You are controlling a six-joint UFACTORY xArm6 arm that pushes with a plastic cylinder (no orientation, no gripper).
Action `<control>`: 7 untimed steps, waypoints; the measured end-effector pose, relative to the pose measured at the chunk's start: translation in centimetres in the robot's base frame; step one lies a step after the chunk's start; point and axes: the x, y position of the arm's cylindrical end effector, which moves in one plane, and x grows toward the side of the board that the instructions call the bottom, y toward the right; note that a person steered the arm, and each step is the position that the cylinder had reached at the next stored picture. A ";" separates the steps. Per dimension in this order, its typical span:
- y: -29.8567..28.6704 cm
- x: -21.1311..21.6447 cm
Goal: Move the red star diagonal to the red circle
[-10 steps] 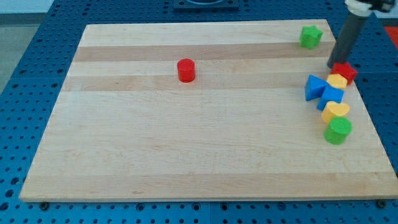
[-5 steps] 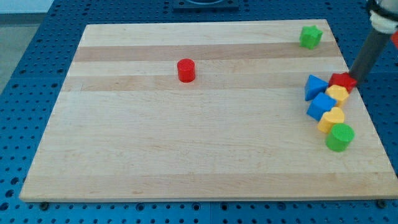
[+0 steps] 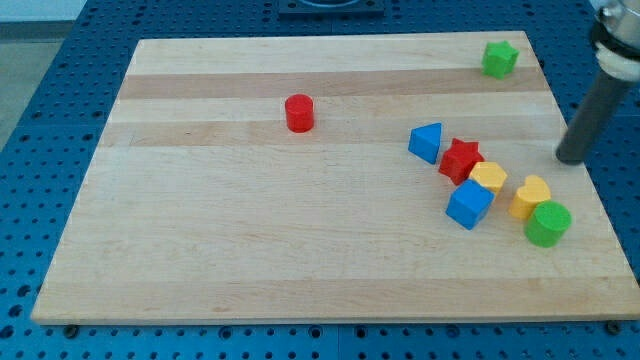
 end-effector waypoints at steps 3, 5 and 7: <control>-17.0 1.2; -15.7 2.6; -11.4 -0.5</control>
